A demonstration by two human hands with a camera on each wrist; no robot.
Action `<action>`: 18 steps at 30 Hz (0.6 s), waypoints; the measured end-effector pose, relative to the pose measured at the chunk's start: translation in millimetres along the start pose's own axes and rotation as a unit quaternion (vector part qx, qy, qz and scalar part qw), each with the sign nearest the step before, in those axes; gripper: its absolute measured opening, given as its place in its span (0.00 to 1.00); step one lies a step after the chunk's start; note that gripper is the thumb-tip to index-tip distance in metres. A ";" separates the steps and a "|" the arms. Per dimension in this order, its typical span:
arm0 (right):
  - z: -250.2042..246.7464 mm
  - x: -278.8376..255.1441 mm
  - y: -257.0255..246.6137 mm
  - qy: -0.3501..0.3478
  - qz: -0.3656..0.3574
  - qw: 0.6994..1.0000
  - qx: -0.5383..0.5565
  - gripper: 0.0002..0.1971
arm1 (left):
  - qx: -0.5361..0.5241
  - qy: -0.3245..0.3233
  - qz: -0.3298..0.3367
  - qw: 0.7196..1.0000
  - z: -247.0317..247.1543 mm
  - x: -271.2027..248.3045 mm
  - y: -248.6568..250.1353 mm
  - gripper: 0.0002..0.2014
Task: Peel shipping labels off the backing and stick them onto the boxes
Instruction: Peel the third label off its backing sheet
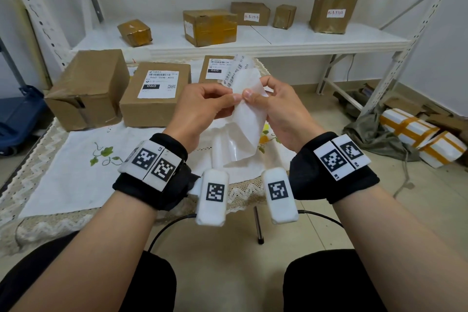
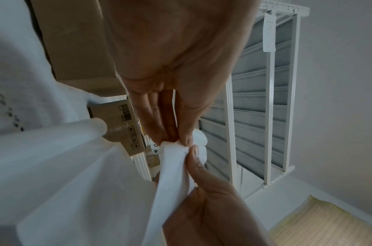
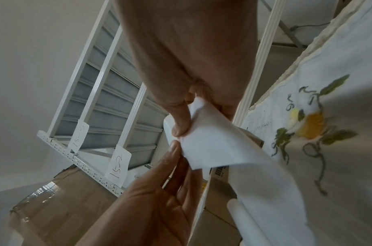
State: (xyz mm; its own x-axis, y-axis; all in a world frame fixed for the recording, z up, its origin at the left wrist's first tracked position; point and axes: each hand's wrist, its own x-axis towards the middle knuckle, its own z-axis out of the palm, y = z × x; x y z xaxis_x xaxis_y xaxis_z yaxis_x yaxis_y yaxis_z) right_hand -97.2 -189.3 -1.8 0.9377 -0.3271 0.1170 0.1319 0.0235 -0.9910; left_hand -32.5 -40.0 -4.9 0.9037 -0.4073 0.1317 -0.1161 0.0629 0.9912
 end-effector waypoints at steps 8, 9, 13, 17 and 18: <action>-3.0 2.9 5.0 0.008 0.009 0.999 -0.041 0.16 | 0.035 0.021 0.011 0.999 0.0 -0.3 -1.3 0.04; -3.1 2.3 4.2 0.006 0.011 0.999 -0.050 0.16 | 0.044 0.025 0.021 0.998 0.2 -0.2 -1.7 0.04; -4.4 2.2 4.5 -0.005 0.021 0.997 -0.077 0.16 | 0.088 0.037 0.064 0.993 -3.2 1.7 0.8 0.05; -4.6 3.4 6.8 0.001 0.031 0.996 -0.083 0.14 | 0.128 0.034 0.085 0.987 -5.5 3.5 1.5 0.05; -4.5 3.8 6.9 0.003 0.033 0.996 -0.087 0.14 | 0.138 0.035 0.088 0.986 -6.1 3.8 1.6 0.05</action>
State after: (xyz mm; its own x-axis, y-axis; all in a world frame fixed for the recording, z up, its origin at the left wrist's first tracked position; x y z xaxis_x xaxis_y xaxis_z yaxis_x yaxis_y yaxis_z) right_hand -94.1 -194.7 -8.6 0.9407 -0.3353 0.0513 0.0117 -0.1191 -0.9928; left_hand -26.7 -35.9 -2.9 0.8847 -0.3482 0.3100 -0.3723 -0.1276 0.9193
